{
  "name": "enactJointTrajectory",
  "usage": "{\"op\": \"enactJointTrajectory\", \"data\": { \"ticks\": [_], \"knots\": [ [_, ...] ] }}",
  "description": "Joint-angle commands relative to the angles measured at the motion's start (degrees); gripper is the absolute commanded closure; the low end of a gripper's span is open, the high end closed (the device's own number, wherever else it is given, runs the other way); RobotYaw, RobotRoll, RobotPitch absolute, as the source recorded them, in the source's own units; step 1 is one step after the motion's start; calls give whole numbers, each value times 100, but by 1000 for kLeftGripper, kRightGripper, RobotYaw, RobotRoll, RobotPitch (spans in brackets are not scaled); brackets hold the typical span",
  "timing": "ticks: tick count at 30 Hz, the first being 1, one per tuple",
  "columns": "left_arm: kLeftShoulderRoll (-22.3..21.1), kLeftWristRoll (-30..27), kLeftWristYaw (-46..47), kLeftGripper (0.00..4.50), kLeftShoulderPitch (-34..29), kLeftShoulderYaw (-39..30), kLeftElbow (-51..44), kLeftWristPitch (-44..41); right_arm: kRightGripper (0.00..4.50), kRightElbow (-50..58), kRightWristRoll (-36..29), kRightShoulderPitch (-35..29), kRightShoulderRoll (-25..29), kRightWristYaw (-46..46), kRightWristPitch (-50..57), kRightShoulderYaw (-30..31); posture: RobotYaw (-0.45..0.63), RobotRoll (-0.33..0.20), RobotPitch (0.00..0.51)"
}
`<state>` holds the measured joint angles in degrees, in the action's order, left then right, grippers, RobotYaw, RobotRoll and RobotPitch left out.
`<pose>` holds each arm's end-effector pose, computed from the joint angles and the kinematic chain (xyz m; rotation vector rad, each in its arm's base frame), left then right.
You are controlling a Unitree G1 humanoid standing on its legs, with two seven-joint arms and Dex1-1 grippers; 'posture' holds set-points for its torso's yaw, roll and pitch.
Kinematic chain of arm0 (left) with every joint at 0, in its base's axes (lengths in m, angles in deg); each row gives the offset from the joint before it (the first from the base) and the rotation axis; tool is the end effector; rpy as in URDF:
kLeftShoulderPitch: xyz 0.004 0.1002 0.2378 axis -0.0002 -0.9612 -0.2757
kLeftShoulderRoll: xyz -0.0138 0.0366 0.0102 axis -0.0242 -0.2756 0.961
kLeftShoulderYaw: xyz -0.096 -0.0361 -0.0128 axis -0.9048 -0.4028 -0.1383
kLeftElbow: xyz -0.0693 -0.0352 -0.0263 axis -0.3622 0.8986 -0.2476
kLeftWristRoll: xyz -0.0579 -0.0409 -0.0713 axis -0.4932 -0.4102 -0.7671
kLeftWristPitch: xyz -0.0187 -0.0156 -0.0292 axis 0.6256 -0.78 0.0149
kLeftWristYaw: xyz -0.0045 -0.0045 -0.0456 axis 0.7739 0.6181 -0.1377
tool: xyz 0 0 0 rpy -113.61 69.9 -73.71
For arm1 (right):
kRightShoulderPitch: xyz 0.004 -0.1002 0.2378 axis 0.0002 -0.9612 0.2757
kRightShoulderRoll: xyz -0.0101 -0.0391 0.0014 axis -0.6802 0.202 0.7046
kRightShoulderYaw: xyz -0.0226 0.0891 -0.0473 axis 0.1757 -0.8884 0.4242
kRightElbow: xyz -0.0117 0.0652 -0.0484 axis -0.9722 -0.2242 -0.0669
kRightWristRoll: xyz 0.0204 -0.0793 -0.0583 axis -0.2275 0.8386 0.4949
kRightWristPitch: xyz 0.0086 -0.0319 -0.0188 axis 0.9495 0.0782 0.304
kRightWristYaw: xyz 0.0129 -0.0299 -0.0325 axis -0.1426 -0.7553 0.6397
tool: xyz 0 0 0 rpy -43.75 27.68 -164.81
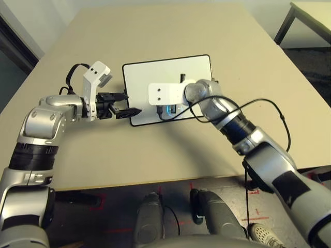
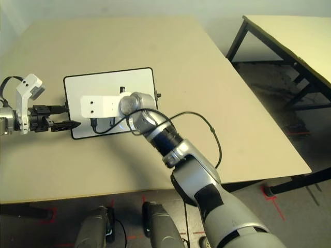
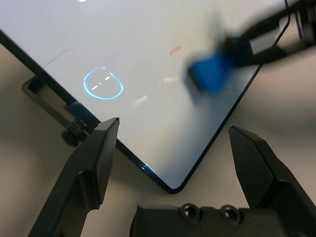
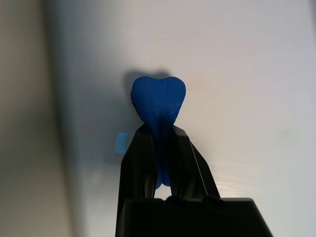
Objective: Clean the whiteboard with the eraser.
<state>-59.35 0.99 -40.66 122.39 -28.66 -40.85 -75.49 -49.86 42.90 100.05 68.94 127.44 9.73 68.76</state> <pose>0.2742 0.2838 0.2130 0.2829 0.4146 -0.7798 0.3040 -0.0314 0.1867 -1.1121 0.1287 1.0993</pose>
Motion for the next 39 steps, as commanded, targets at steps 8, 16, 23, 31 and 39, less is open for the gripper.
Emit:
{"op": "enactJointTrajectory", "data": {
  "ticks": [8, 16, 23, 31, 39],
  "knots": [
    [26, 21, -8, 0, -48, 40, -1, 6, 4223, -1628, -38, 891, -94, -723, -463, -281, -11, 0, 192],
    [30, -21, 35, 0, -118, 5, -126, -62, 4223, -1117, -40, 571, -108, -406, -366, -56, -8, 0, 191],
    [35, -42, 56, 0, -133, 6, -162, -91, 4223, -648, 44, 282, -105, -250, -193, 125, -12, 0, 197],
    [47, -40, 62, 0, -141, 0, -177, -105, 4223, -2042, -89, 1169, -423, -948, -738, -249, -7, 0, 199],
    [27, -39, 73, 0, -192, -48, -169, -91, 4224, -452, 46, 128, 89, -46, -369, 296, -10, 0, 197]
  ]
}}
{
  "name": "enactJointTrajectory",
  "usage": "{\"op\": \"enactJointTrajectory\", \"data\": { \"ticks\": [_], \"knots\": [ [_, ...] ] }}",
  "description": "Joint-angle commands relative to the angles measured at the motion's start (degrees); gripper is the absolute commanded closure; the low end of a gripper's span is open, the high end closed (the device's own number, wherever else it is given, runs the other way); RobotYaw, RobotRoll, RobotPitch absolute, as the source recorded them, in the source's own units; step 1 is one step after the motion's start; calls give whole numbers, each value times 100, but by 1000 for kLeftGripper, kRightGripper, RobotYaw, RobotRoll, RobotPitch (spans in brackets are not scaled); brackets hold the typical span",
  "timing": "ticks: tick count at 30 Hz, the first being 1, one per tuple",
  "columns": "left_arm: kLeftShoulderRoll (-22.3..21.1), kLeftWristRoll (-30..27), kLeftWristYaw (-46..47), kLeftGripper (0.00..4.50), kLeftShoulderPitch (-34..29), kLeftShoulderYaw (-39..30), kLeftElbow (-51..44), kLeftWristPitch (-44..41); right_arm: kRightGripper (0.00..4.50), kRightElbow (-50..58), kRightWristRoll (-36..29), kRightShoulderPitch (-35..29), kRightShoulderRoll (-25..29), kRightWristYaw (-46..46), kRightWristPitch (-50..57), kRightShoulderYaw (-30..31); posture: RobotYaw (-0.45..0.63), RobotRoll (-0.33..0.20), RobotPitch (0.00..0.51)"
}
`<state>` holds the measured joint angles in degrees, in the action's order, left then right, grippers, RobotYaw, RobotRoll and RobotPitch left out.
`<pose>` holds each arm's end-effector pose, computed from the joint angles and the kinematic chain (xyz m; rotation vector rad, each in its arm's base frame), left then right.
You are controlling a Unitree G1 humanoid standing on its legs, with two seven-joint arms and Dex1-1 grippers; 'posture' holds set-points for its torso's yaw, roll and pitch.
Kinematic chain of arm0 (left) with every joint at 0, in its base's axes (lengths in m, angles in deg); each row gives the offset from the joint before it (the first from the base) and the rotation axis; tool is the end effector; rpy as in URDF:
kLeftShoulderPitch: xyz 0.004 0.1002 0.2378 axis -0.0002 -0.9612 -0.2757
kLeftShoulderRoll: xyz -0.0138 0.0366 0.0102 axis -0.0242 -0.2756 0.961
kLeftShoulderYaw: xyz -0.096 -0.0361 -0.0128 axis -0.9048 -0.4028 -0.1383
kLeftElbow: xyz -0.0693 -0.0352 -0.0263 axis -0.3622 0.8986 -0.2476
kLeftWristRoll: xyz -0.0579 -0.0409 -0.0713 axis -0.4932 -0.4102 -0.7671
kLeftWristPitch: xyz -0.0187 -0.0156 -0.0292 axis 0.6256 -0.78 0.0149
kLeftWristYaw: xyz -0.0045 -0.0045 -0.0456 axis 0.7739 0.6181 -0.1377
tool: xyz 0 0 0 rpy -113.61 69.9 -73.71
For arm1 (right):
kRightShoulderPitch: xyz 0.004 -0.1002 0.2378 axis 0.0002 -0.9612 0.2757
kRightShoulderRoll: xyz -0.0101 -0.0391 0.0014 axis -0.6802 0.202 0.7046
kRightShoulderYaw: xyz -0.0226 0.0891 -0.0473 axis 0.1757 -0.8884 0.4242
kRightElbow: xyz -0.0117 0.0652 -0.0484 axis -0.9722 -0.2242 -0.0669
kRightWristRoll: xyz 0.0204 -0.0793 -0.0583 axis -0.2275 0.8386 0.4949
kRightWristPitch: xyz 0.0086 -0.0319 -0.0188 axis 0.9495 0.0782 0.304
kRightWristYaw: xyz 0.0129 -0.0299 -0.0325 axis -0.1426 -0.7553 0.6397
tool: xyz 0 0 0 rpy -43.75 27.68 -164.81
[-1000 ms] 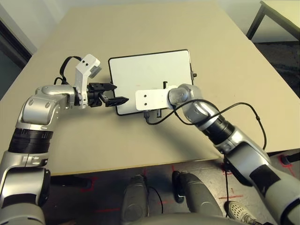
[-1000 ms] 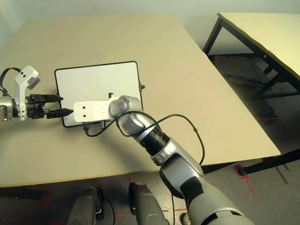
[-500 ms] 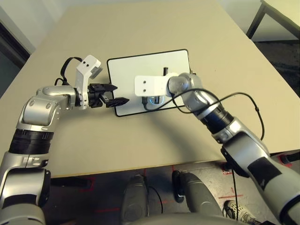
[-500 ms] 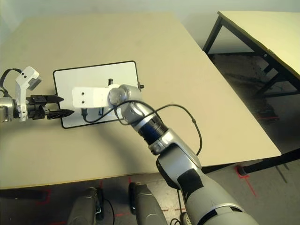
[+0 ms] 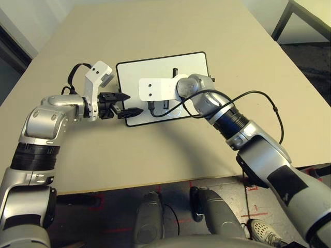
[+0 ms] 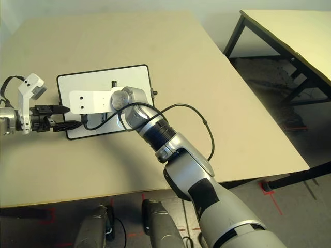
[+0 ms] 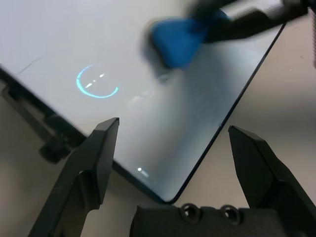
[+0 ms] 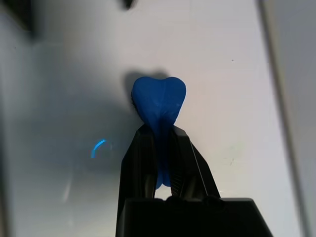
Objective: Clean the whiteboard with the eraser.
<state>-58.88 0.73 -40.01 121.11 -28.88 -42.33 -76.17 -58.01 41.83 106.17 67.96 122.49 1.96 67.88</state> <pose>0.2720 0.2814 0.2088 0.2764 0.4217 -0.7826 0.3171 -0.0242 0.2027 -1.1574 0.0014 1.0542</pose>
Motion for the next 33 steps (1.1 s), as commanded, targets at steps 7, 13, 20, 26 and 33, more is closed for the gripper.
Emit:
{"op": "enactJointTrajectory", "data": {
  "ticks": [7, 13, 20, 26, 33],
  "knots": [
    [46, 52, 7, 0, 67, 24, 142, 70, 4224, 256, 156, -279, 122, 305, 540, 190, -17, 0, 185],
    [84, 99, -33, 0, 159, 80, 254, 155, 4224, -838, -11, 453, -124, -302, 205, -178, -23, 0, 181],
    [72, 82, -43, 0, 163, 82, 241, 148, 4224, -272, 48, 22, 73, 149, 418, 86, -24, 0, 181],
    [83, 74, -33, 0, 157, 82, 247, 138, 4224, 119, 101, -146, 167, 340, 676, 123, -27, 0, 183],
    [100, 82, -25, 0, 162, 89, 254, 154, 4225, -1375, -190, 1033, -300, -416, 218, -457, -24, 0, 181]
  ]
}}
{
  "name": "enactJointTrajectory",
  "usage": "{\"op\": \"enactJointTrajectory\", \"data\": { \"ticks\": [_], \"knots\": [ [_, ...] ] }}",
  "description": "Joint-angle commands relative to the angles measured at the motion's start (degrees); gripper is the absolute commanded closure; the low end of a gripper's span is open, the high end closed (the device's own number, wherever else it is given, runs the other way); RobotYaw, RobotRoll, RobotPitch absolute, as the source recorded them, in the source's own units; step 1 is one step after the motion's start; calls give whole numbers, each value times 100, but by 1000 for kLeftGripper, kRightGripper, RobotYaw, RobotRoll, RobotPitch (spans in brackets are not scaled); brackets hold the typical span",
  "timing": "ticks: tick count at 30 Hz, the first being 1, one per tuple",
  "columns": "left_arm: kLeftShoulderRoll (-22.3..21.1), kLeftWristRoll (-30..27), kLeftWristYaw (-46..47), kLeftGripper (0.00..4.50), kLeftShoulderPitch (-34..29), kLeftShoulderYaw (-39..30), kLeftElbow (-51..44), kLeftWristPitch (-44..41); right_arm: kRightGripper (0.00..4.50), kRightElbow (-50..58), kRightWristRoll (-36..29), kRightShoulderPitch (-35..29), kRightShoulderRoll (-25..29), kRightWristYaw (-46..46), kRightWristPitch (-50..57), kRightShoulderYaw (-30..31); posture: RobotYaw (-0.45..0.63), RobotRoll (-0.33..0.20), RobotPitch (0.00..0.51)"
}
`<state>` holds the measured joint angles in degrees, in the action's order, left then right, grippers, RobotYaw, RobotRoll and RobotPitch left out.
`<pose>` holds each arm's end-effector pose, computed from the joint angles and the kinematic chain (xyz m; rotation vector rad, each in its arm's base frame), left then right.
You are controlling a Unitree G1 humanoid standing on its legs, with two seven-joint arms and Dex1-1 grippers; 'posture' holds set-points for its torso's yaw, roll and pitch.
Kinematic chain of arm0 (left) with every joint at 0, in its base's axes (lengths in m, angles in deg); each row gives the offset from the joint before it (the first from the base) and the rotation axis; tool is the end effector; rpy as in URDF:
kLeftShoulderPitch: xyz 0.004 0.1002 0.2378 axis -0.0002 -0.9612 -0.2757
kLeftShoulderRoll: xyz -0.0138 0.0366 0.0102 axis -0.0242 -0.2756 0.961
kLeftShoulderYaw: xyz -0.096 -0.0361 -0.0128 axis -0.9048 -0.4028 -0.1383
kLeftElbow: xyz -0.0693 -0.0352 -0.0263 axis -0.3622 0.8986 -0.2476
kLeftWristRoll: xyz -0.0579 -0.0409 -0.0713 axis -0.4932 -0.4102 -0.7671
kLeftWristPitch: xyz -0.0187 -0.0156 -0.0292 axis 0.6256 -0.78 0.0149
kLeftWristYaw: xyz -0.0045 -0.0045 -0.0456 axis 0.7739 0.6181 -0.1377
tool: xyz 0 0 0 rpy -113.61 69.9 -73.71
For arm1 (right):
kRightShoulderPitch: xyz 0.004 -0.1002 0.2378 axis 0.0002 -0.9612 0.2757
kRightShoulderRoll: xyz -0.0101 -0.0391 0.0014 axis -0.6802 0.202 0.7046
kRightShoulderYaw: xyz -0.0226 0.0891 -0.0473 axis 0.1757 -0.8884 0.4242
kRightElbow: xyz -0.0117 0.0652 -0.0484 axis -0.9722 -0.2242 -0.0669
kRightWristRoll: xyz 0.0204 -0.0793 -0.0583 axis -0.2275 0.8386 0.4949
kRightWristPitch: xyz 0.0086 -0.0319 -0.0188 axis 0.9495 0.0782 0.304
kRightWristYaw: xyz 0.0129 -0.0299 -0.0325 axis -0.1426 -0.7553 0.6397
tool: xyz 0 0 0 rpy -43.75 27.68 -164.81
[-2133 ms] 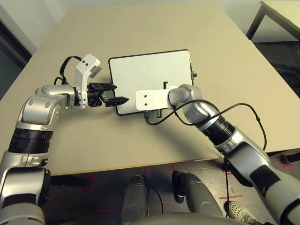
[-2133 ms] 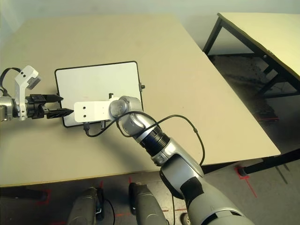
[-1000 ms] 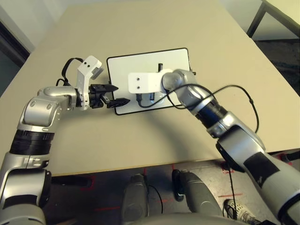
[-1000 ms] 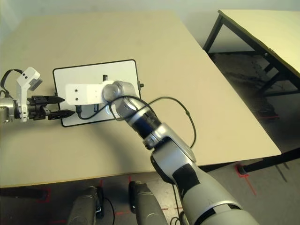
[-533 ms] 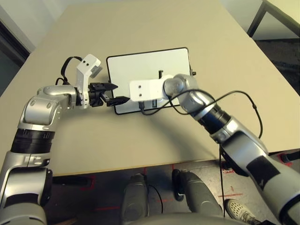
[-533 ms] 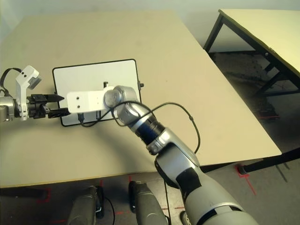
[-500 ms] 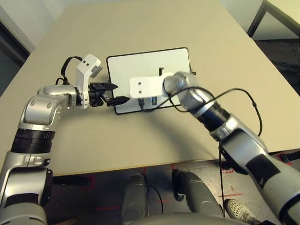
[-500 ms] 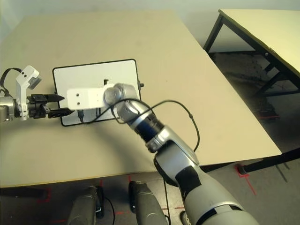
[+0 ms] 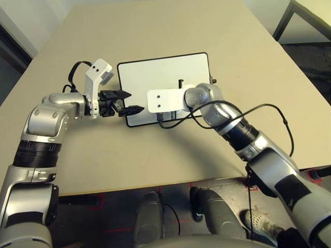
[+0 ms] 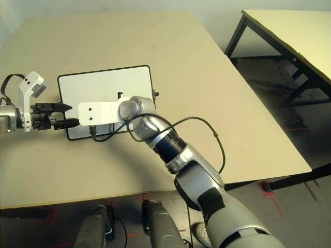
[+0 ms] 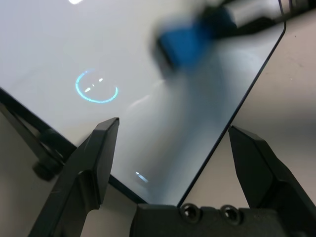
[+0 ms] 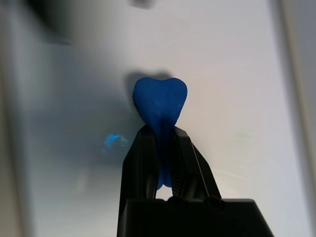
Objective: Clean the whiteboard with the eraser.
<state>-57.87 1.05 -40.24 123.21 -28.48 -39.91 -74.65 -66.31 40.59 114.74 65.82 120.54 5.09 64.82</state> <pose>0.2780 0.2800 0.2109 0.2707 0.3941 -0.7892 0.3316 -0.0190 0.2320 -1.1193 0.0242 0.9546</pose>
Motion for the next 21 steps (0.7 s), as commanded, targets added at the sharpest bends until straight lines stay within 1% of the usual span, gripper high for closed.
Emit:
{"op": "enactJointTrajectory", "data": {
  "ticks": [1, 3, 5, 8, 11, 13, 16, 21],
  "knots": [
    [0, 49, 2, 0, -52, 48, 6, 3, 4225, -648, -76, 228, -109, -238, -139, -163, -24, 0, 181],
    [-4, 39, 10, 0, -77, 31, -16, -3, 4225, -313, -69, -5, -65, 19, -29, -35, -21, 0, 180],
    [-18, 34, 15, 0, -113, 9, -33, 1, 4225, 459, -47, -483, 102, 509, 272, 230, -17, 0, 180],
    [-28, 36, 24, 0, -147, -13, -37, 11, 4226, 1499, 20, -1081, 323, 1013, 742, 526, -17, 0, 179],
    [-26, 34, 28, 0, -163, -25, -28, 24, 4227, 1974, 110, -1324, 387, 1153, 987, 671, -18, 0, 178],
    [-24, 40, 17, 0, -163, -24, -10, 38, 4227, 1804, 113, -1142, 263, 1000, 993, 605, -18, 0, 178],
    [-26, 53, -1, 0, -137, -12, 19, 51, 4227, 1200, 58, -599, 9, 569, 781, 347, -19, 0, 178],
    [-18, 62, -8, 0, -107, 5, 35, 55, 4237, 345, -132, 10, -278, 141, 416, 77, -18, 0, 176]
  ]
}}
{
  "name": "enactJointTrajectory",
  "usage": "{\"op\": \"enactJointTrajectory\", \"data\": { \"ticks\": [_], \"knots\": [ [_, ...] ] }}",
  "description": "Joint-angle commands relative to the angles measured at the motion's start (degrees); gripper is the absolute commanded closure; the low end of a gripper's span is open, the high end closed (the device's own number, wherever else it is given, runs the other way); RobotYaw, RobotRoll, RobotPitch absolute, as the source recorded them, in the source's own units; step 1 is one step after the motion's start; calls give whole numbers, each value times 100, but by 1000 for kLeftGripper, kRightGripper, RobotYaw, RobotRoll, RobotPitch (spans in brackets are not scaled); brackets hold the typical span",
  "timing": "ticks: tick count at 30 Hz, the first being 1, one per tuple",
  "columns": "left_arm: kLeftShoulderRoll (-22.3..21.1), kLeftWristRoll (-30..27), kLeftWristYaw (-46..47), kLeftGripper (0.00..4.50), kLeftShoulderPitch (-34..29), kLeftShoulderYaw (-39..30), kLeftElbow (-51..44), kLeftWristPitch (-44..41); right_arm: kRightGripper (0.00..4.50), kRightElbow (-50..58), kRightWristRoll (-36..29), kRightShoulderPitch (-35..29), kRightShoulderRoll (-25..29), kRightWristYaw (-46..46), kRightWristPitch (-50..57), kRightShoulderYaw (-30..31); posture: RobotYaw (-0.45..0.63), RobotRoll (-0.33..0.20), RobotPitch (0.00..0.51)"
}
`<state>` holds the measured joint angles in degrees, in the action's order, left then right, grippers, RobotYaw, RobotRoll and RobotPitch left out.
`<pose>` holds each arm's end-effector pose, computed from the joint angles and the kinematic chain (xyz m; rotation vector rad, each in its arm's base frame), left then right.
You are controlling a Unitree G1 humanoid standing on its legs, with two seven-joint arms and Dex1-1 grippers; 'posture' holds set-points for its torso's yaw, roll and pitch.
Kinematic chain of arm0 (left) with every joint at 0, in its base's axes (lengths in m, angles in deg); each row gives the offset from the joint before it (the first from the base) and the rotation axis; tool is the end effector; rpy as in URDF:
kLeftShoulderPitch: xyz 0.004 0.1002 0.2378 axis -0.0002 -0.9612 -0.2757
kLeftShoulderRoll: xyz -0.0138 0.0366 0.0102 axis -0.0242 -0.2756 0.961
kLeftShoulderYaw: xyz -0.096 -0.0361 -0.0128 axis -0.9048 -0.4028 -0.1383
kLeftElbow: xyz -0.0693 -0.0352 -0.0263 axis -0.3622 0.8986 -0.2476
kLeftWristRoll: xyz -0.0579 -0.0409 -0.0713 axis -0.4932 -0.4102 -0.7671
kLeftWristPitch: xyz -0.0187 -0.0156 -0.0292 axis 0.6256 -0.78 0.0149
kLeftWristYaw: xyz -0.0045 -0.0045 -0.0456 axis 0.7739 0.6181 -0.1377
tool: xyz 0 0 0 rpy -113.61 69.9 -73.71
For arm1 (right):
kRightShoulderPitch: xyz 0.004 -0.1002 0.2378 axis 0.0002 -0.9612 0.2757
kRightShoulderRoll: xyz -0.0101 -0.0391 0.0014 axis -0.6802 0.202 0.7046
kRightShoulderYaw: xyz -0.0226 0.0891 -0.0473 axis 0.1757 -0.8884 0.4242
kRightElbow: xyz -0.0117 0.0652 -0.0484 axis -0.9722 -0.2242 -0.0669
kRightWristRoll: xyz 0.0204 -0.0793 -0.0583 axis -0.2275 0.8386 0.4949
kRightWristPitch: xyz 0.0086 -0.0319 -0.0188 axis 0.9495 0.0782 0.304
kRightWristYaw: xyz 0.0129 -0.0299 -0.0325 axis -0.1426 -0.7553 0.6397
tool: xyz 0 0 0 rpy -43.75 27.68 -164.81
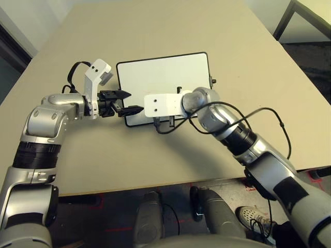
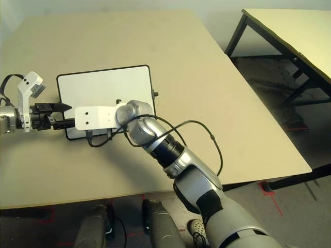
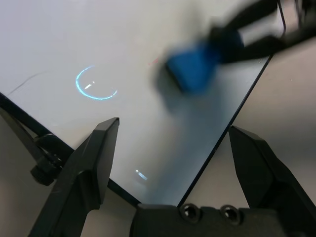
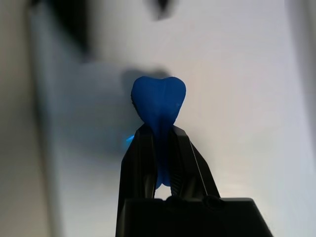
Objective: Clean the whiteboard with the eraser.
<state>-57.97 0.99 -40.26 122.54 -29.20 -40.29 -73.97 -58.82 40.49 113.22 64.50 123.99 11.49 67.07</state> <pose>0.2763 0.2817 0.2110 0.2741 0.3813 -0.7868 0.3157 -0.0056 0.2342 -1.1120 0.0378 1.0208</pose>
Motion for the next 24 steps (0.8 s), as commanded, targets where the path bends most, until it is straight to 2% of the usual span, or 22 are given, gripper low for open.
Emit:
{"op": "enactJointTrajectory", "data": {
  "ticks": [1, 4, 8, 11, 19, 24],
  "knots": [
    [-3, 67, -2, 0, -33, 81, 69, -18, 4237, -537, -136, 232, -182, -246, -281, -170, -16, 0, 176],
    [-8, 61, -1, 0, -41, 67, 49, -33, 4237, -516, -111, 83, -154, -104, -292, -38, -13, 0, 179],
    [-27, 66, 4, 0, -72, 52, 32, -49, 4238, 168, -19, -463, 11, 300, -105, 318, -11, 0, 181],
    [-22, 55, 13, 0, -77, 43, 10, -71, 4239, 384, 70, -586, 102, 428, -15, 448, -10, 0, 183],
    [-22, 41, 35, 0, -104, 46, -36, -105, 4239, -891, 103, 446, 20, -108, -526, 125, -16, 0, 183],
    [-4, 31, 53, 0, -92, 45, -61, -135, 4239, -898, 208, 435, 43, 131, -600, 382, -15, 0, 182]
  ]
}}
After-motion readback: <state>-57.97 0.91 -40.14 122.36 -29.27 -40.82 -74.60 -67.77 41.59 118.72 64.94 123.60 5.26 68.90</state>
